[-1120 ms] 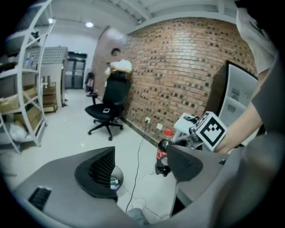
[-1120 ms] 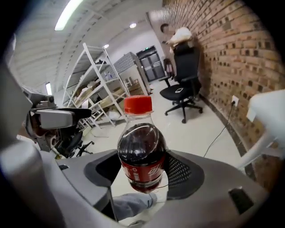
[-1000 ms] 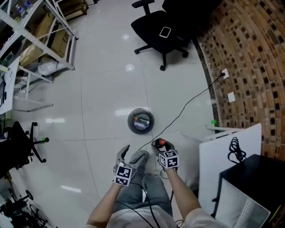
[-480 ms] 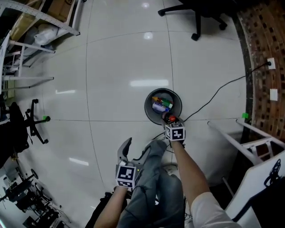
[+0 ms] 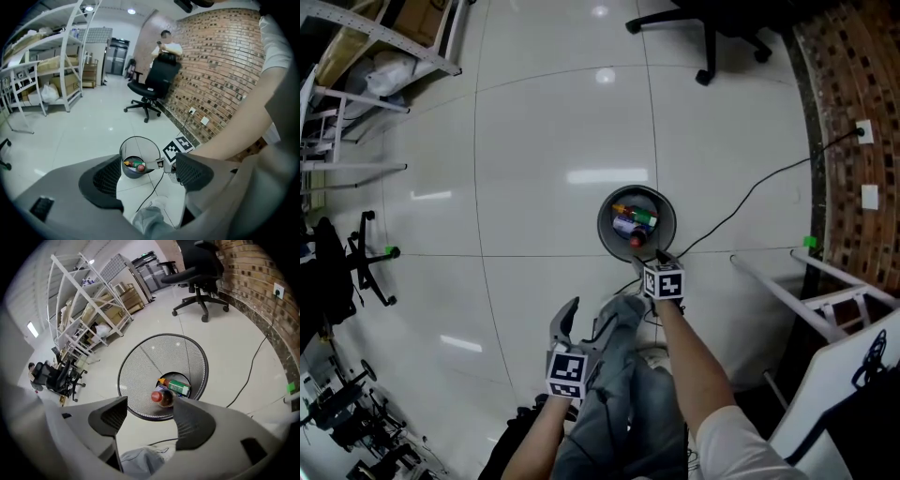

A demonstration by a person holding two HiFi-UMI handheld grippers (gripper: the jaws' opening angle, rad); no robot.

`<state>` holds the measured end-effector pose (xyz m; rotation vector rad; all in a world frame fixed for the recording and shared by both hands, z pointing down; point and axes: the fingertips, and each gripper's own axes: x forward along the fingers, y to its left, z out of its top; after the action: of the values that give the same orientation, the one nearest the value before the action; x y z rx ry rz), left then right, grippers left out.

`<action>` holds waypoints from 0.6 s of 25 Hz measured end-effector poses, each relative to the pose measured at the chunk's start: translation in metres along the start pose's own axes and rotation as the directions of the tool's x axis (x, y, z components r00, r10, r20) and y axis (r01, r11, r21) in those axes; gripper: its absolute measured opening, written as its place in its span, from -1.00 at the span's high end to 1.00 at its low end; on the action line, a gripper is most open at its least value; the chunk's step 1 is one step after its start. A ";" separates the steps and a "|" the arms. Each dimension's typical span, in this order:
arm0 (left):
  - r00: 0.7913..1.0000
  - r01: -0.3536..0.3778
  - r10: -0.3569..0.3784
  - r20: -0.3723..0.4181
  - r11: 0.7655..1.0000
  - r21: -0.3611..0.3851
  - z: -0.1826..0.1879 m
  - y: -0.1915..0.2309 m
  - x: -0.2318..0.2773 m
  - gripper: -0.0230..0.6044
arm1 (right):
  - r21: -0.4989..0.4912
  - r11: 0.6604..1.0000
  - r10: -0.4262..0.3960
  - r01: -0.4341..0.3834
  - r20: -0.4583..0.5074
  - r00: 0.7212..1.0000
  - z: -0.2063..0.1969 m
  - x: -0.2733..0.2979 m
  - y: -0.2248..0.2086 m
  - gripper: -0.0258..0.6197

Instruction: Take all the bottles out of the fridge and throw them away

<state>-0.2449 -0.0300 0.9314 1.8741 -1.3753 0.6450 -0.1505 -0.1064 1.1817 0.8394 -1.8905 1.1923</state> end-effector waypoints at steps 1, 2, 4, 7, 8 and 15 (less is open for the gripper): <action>1.000 0.006 -0.006 -0.003 1.000 0.004 0.001 -0.003 -0.001 -0.23 | -0.005 1.000 0.004 -0.004 0.000 1.000 -0.001 -0.007 0.001 -0.09; 1.000 0.013 -0.013 -0.007 1.000 0.011 0.003 -0.006 -0.003 -0.23 | -0.006 1.000 0.006 -0.006 -0.002 1.000 -0.004 -0.016 0.001 -0.09; 0.999 0.030 -0.029 -0.012 0.999 0.028 0.010 -0.012 -0.006 -0.23 | 0.015 1.000 0.011 -0.012 0.007 1.000 -0.006 -0.038 0.005 -0.09; 0.998 0.062 -0.061 -0.011 0.997 0.055 0.030 -0.025 -0.014 -0.23 | 0.080 0.996 0.034 -0.040 0.082 0.996 0.005 -0.095 0.022 -0.09; 0.997 0.076 -0.076 -0.011 0.995 0.066 0.039 -0.032 -0.020 -0.23 | 0.101 0.994 0.039 -0.051 0.114 0.993 0.006 -0.118 0.029 -0.09; 0.965 0.232 -0.251 0.077 0.952 0.200 0.152 -0.097 -0.072 -0.23 | 0.099 0.994 -0.009 -0.036 0.417 0.909 0.076 -0.328 0.082 -0.10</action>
<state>-0.1776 -0.0895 0.7590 2.2132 -1.1521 0.5788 -0.0667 -0.1022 0.8452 1.2195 -2.1869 1.1984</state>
